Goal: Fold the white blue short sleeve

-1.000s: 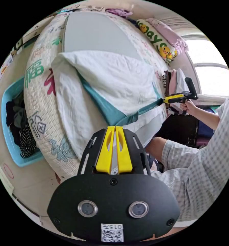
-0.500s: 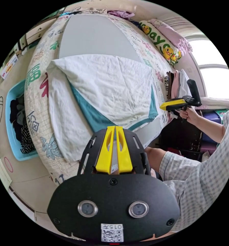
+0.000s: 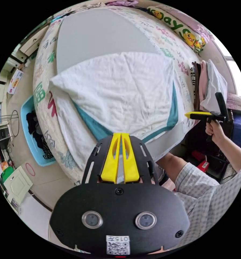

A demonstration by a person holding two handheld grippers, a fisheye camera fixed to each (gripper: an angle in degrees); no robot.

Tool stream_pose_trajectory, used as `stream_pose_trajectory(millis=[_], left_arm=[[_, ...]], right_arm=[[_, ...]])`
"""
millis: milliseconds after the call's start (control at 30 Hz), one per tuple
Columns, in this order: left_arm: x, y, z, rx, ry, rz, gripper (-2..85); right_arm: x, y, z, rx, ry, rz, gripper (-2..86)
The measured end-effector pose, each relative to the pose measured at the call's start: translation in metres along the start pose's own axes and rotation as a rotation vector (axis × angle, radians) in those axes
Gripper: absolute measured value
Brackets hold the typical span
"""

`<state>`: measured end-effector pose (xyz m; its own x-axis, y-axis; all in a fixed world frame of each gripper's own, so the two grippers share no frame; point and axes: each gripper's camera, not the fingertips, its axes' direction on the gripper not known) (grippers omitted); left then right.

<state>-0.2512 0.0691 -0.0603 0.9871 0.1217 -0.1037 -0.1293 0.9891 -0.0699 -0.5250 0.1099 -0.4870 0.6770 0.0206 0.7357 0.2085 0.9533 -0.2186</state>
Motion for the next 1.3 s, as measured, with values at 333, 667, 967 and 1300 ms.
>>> stream_pose_trajectory(millis=[333, 667, 967, 1300], left_arm=[[0.126, -0.229, 0.057, 0.085, 0.054, 0.288, 8.4], [0.198, -0.297, 0.151, -0.1, -0.255, 0.387, 0.6], [0.198, -0.315, 0.157, -0.118, -0.012, 0.368, 3.0], [0.183, -0.322, 0.166, -0.199, -0.08, 0.384, 0.9]], right_arm=[[0.094, 0.027, -0.041, 0.014, -0.116, 0.131, 8.8], [0.113, 0.032, -0.077, 0.035, -0.16, 0.16, 0.4], [0.123, 0.029, -0.119, 0.044, -0.24, 0.207, -0.2], [0.099, 0.006, -0.155, 0.011, -0.157, 0.151, -0.4]])
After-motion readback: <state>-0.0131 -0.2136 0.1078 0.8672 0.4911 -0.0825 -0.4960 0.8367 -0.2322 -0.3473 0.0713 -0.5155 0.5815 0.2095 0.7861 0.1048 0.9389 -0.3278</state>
